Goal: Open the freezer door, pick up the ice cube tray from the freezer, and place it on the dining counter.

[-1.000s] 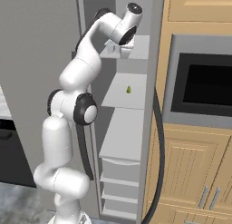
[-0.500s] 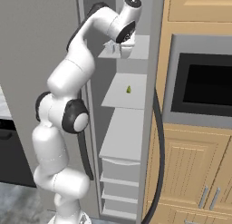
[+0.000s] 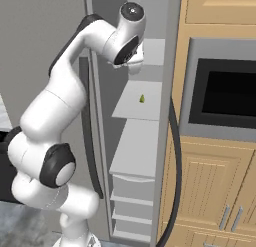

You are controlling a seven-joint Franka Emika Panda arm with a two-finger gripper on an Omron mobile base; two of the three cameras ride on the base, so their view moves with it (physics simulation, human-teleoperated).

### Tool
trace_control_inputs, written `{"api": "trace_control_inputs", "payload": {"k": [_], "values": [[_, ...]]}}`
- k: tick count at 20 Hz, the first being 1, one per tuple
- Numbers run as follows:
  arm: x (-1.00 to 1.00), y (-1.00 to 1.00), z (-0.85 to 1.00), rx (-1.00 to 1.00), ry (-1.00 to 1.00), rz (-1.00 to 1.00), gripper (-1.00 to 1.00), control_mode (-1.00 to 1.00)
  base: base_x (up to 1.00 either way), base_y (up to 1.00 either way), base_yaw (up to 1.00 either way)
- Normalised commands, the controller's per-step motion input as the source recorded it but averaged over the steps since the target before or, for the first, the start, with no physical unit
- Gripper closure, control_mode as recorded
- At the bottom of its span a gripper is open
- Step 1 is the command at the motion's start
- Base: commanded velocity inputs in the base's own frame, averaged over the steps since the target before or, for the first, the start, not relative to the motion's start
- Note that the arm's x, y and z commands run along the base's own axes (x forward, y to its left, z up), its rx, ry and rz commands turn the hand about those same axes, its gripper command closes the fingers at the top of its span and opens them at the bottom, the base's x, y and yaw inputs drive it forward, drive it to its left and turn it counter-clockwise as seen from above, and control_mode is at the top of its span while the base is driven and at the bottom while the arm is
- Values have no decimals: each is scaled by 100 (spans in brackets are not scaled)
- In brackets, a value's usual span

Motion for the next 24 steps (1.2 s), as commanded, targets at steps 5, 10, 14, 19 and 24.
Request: {"api": "trace_control_inputs", "payload": {"k": [5,10,14,19,24], "values": [[-100,0,1,-4,-15,-2,100,-100,0,0,0],[-100,0,4,0,-4,0,100,-100,0,0,0],[-100,1,20,0,0,0,100,-100,0,0,0],[-100,0,37,0,9,0,100,-100,0,0,0],[-100,1,6,1,1,0,100,-100,0,0,0]]}}
